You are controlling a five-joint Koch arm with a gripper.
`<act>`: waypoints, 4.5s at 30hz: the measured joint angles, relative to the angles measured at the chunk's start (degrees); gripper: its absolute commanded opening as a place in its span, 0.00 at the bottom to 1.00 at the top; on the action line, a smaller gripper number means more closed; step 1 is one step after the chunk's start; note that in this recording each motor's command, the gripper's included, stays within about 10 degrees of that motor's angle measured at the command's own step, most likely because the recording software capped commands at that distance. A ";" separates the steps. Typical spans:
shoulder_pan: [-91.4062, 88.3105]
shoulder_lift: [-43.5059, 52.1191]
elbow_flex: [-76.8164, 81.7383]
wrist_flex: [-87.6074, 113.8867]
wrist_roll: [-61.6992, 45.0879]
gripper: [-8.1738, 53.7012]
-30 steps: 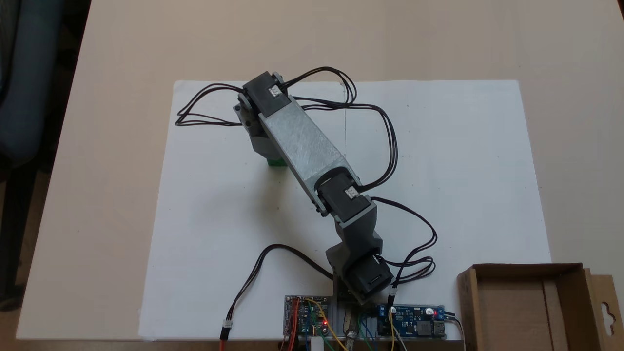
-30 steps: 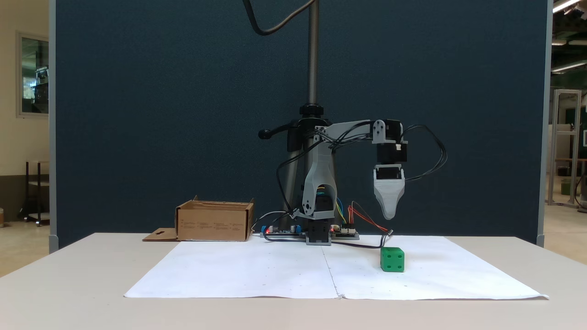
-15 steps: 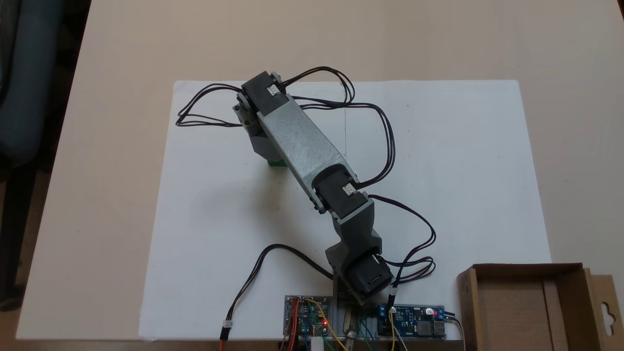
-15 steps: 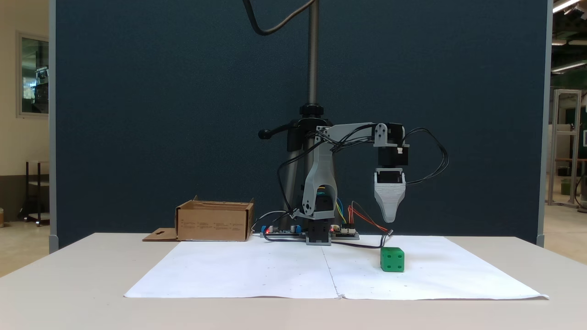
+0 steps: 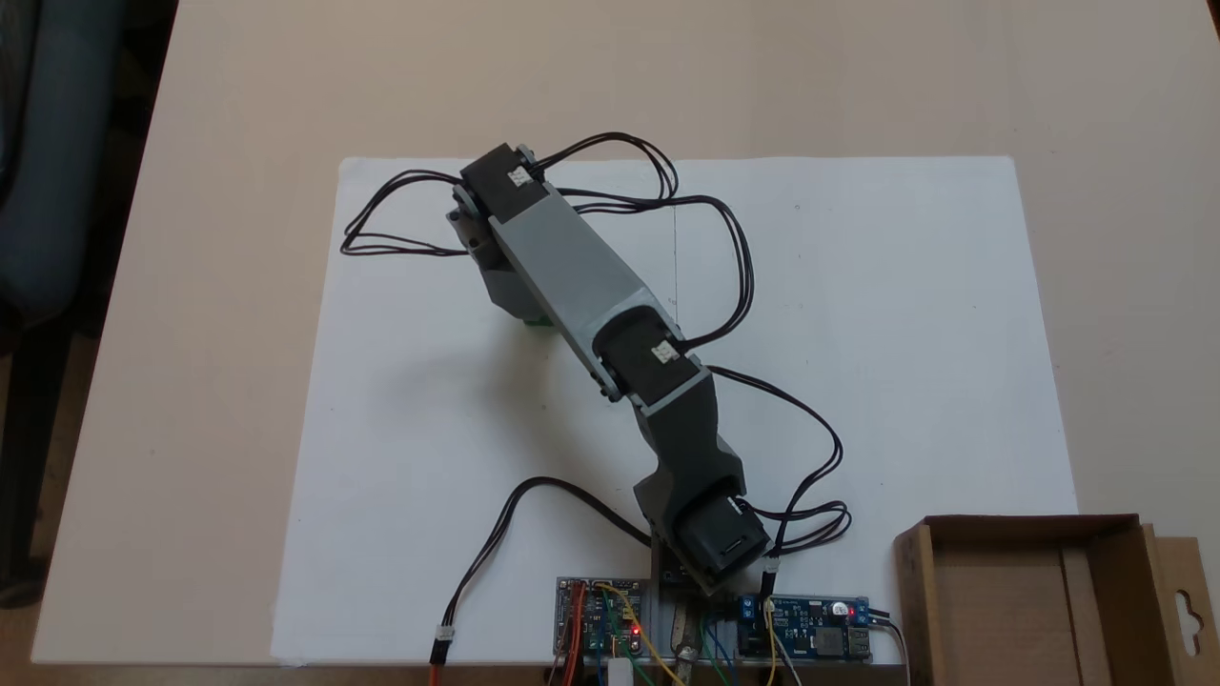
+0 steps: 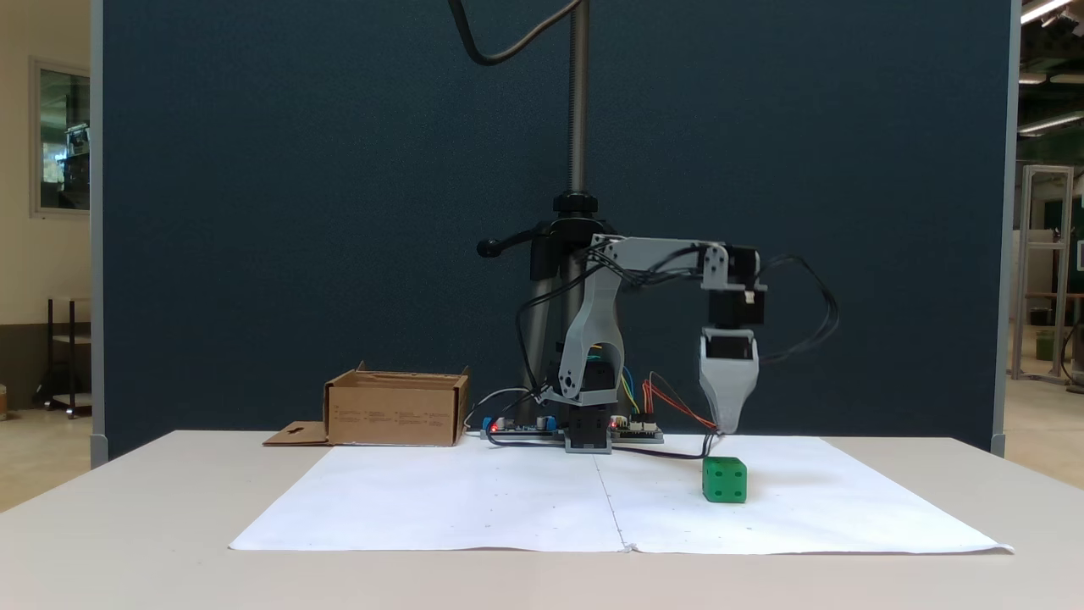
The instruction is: Grasp a green dice and put it in the bin.
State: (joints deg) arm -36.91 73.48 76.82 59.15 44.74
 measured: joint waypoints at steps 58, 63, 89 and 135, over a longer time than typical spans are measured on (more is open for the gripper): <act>0.97 -12.04 5.89 -8.26 0.00 0.76; 0.97 -12.04 5.89 -8.35 0.00 0.63; 7.12 -3.25 9.40 -10.28 -0.44 0.32; 135.62 14.41 -2.99 -3.96 -60.47 0.32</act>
State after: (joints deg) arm 98.70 87.89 73.83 55.20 -15.73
